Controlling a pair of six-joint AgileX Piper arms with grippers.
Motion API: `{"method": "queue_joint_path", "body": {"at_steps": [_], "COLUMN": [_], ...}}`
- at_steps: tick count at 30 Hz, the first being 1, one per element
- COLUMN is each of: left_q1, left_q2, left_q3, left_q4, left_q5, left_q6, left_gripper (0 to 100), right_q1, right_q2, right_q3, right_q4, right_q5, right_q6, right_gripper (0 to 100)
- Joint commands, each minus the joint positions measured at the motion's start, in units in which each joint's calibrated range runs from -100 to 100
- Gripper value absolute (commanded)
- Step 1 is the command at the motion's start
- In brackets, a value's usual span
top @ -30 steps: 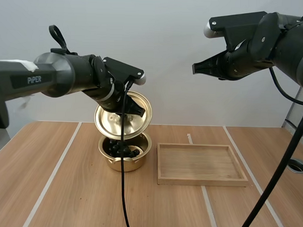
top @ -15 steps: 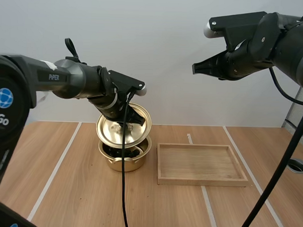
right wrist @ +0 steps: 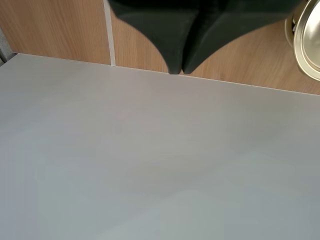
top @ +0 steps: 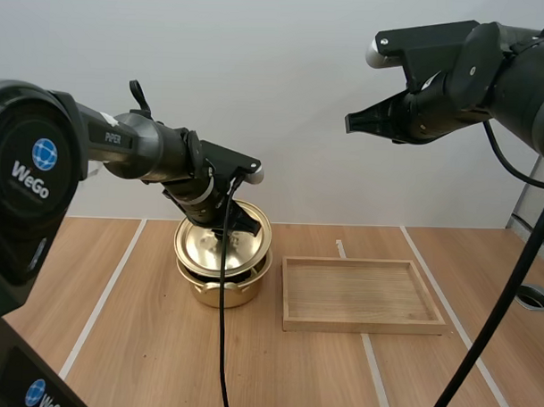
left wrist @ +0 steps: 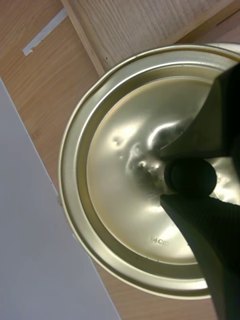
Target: Open the pot, put the grape inside, and close it
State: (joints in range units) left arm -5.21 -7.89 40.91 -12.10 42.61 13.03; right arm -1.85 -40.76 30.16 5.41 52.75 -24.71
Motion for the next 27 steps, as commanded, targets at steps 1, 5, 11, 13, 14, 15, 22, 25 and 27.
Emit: {"method": "queue_joint_path", "body": {"at_steps": [1,5,11,13,14,15,22,25,27], "left_q1": [-0.1,-0.1,-0.1,-0.1,-0.1,-0.1,-0.1,-0.1,-0.1], "left_q2": [-0.15,-0.15,-0.15,-0.04,0.18,0.62,4.37,5.13,5.24], "left_q3": [0.08,0.08,0.08,0.08,0.08,0.08,0.08,0.08,0.08], "left_q4": [-0.7,-0.7,-0.7,-0.7,-0.7,-0.7,-0.44,-0.44,-0.44], "left_q5": [1.71,5.05,4.92,4.93,4.93,4.93,5.11,4.74,4.07], "left_q6": [0.16,0.16,0.16,0.16,0.16,0.16,0.46,0.47,0.58], "left_gripper": [0,0,0,0,0,0,0,0,0], "right_q1": [-0.26,-0.26,-0.26,-0.26,-0.26,-0.26,-0.26,-0.26,-0.26], "right_q2": [-0.82,-0.82,-0.82,-0.82,-0.82,-0.82,-0.82,-0.82,-0.82], "right_q3": [0.03,0.03,0.03,0.03,0.03,0.03,0.03,0.03,0.03], "right_q4": [0.27,0.54,1.59,1.59,1.59,1.59,1.59,1.59,1.59], "right_q5": [-1.19,-1.2,-0.6,-0.6,-0.41,-0.24,0.29,0.63,0.79], "right_q6": [0.03,0.03,0.03,0.03,0.03,0.03,0.03,0.03,0.03], "right_gripper": [0,0,0,0,0,0,0,0,0]}}
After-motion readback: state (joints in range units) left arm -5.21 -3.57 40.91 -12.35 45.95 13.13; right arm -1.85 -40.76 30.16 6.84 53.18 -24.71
